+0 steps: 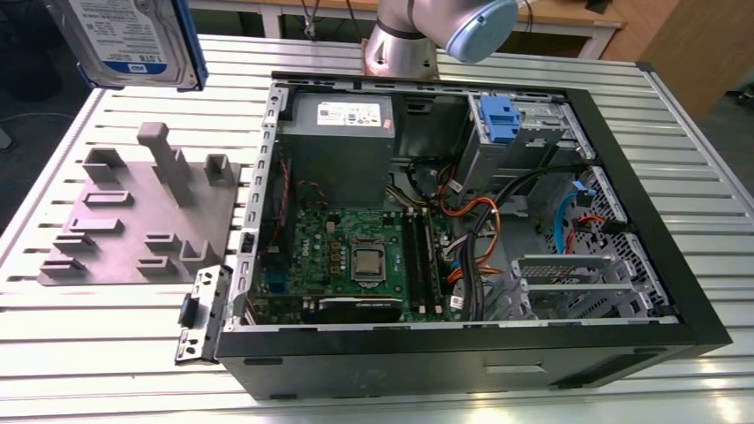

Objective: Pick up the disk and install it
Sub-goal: 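Pick up the disk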

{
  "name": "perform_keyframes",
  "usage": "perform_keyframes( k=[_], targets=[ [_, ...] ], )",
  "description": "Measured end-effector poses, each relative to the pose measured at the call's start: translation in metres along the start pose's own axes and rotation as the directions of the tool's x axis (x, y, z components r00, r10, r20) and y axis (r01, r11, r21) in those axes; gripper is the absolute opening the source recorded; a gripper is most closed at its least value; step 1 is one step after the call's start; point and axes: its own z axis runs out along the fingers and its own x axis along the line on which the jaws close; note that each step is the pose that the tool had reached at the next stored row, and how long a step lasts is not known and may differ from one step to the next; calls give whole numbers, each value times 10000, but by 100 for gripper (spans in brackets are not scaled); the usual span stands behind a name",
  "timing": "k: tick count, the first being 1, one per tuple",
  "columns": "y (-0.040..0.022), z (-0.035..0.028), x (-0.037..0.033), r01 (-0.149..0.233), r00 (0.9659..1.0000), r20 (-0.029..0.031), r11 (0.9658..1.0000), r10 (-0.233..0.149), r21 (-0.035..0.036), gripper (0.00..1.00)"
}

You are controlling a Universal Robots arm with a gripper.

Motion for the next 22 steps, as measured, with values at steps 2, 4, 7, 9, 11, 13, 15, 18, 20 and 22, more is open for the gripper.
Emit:
perform_keyframes(
  k=[2,4,7,9,11,13,15,18,20,22],
  targets=[
    [-4,0,0,0,10000,0,10000,0,0,36],
    [-9,0,0,0,10000,0,10000,0,1,36],
    [-17,0,0,0,10000,0,10000,0,0,36],
    [-21,0,0,0,10000,0,10000,0,0,36],
    [-26,0,0,0,10000,0,10000,0,0,36],
    [-30,0,0,0,10000,0,10000,0,0,36],
    [-35,0,0,0,10000,0,10000,0,0,36],
    [-41,0,0,0,10000,0,10000,0,0,36],
    [-45,0,0,0,10000,1,10000,0,1,36],
    [-49,0,0,0,10000,0,10000,0,0,36]
  ],
)
